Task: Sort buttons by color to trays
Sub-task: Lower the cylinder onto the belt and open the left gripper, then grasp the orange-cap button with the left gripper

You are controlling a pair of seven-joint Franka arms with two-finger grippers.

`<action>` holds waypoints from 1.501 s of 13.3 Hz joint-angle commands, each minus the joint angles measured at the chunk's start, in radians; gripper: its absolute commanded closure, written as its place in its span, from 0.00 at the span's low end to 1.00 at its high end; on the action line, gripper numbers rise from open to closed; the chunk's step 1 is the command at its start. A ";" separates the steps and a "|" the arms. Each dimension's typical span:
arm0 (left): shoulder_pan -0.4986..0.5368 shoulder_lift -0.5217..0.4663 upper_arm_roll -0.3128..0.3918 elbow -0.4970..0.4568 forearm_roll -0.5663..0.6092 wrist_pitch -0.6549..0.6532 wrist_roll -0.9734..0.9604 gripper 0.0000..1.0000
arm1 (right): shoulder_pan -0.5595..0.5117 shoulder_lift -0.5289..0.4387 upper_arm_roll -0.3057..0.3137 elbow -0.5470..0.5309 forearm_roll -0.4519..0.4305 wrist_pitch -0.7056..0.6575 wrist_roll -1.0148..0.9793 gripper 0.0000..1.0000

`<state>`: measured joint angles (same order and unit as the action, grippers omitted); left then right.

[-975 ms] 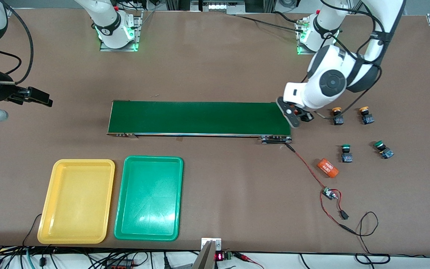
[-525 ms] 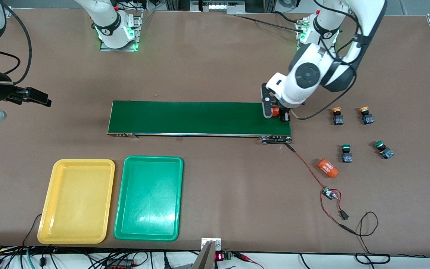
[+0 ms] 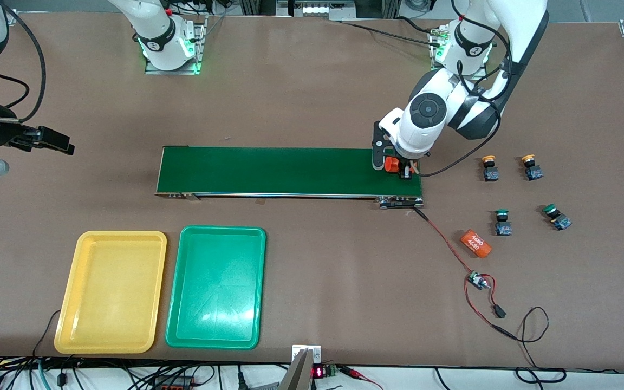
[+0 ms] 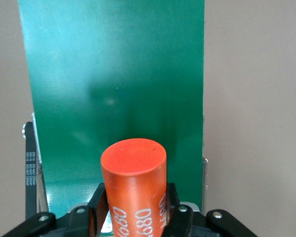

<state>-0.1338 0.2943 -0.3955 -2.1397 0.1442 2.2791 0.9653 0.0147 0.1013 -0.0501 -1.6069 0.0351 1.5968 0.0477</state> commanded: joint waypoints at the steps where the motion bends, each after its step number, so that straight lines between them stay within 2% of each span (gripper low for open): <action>1: -0.013 0.011 0.001 0.017 0.015 0.002 0.006 0.00 | -0.005 0.008 0.000 0.019 0.016 -0.011 0.000 0.00; 5: -0.010 -0.087 -0.003 0.018 0.006 -0.016 0.016 0.00 | -0.004 0.008 0.001 0.021 0.016 -0.006 0.000 0.00; 7: 0.037 -0.141 -0.002 0.044 0.006 -0.010 0.020 0.00 | -0.005 0.008 0.001 0.021 0.016 -0.008 -0.002 0.00; 8: 0.101 -0.138 -0.002 0.056 0.002 -0.007 0.017 0.00 | -0.005 0.008 0.000 0.021 0.016 -0.008 -0.002 0.00; 10: 0.161 -0.132 0.020 0.051 -0.001 -0.012 0.018 0.00 | -0.005 0.008 0.000 0.021 0.016 -0.008 0.000 0.00; 12: 0.236 -0.110 0.072 0.049 -0.001 -0.015 0.015 0.00 | -0.007 0.008 -0.001 0.021 0.011 -0.009 -0.003 0.00; 14: 0.287 -0.080 0.130 0.044 -0.076 -0.017 -0.020 0.00 | -0.007 0.008 -0.001 0.021 0.016 -0.009 -0.008 0.00; 16: 0.313 -0.070 0.185 0.017 -0.109 -0.020 -0.182 0.00 | -0.007 0.008 0.001 0.021 0.016 -0.008 -0.006 0.00; 20: 0.362 -0.072 0.198 -0.032 -0.107 -0.035 -0.627 0.00 | -0.010 0.008 0.000 0.021 0.016 -0.015 -0.009 0.00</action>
<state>0.2209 0.2422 -0.1958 -2.1432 0.0518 2.2575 0.5223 0.0137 0.1013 -0.0525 -1.6067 0.0351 1.5969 0.0472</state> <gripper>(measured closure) 0.000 0.000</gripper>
